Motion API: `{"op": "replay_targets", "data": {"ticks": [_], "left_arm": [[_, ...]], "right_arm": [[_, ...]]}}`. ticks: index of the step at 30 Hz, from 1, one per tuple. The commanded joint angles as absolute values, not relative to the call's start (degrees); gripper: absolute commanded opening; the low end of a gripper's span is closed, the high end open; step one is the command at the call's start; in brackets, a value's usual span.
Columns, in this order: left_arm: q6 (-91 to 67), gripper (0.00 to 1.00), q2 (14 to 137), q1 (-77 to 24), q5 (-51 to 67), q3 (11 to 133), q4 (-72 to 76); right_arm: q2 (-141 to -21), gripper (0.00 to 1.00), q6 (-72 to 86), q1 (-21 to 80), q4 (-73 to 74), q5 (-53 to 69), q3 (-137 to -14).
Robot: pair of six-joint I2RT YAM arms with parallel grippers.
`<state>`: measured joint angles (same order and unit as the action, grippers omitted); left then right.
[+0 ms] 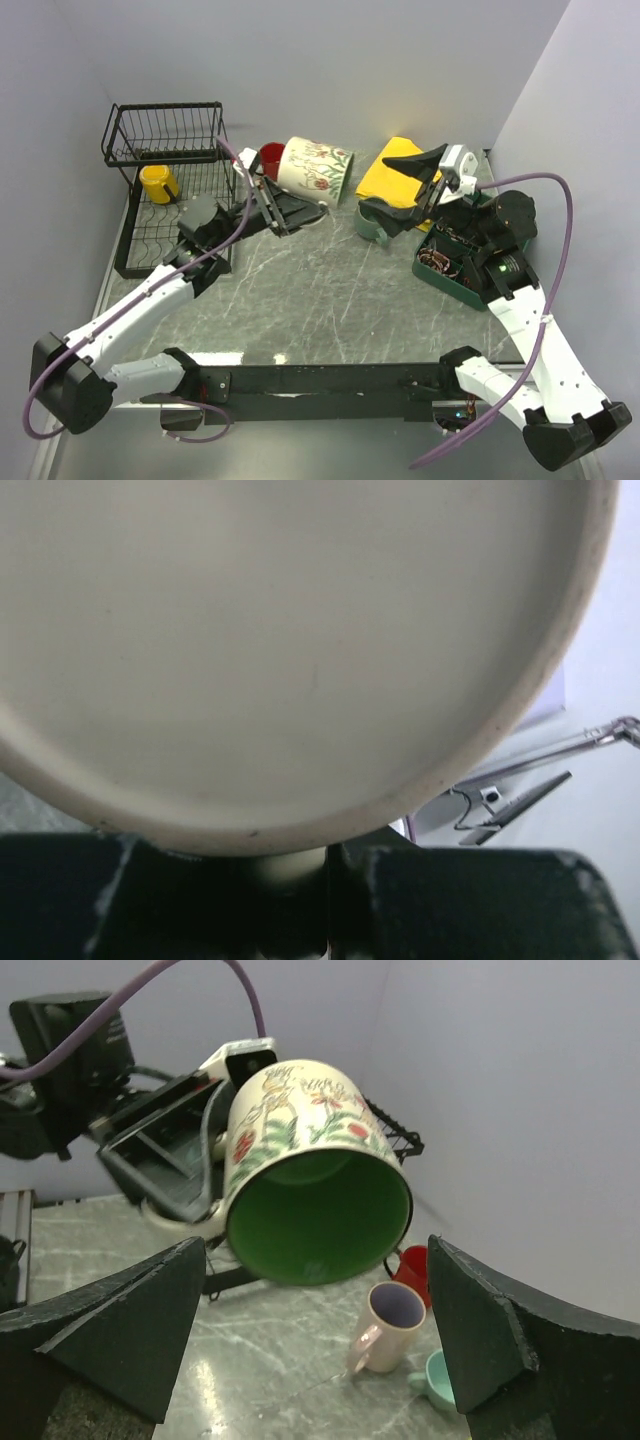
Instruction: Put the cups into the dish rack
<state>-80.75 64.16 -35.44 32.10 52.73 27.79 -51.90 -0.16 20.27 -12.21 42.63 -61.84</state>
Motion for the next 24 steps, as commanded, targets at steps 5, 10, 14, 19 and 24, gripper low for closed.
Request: {"op": "replay_targets", "data": {"ticks": [5, 10, 14, 19, 24], "left_arm": [[-73.67, 0.01, 53.37, -26.82, 28.57, 50.19, 25.69], [-64.17, 0.01, 48.87, -20.4, 21.73, 47.82, 11.97], [-64.16, 0.01, 46.67, -13.55, 23.9, 41.59, 13.53], [-64.95, 0.01, 47.19, -0.81, 30.31, 37.1, 16.17], [-63.64, 0.01, 48.78, 10.43, 35.68, 34.19, 16.7]], "right_arm": [[-48.6, 0.97, -0.97, 19.34, -10.03, 43.33, -59.24], [-46.68, 0.97, -2.45, 18.81, -1.25, 40.43, -58.63], [-44.3, 0.98, -4.83, 18.46, 3.68, 38.85, -56.78], [-41.14, 0.98, -7.73, 18.19, 8.78, 37.53, -54.24], [-38.68, 0.99, -7.12, 17.75, 7.66, 36.74, -51.16]]}}
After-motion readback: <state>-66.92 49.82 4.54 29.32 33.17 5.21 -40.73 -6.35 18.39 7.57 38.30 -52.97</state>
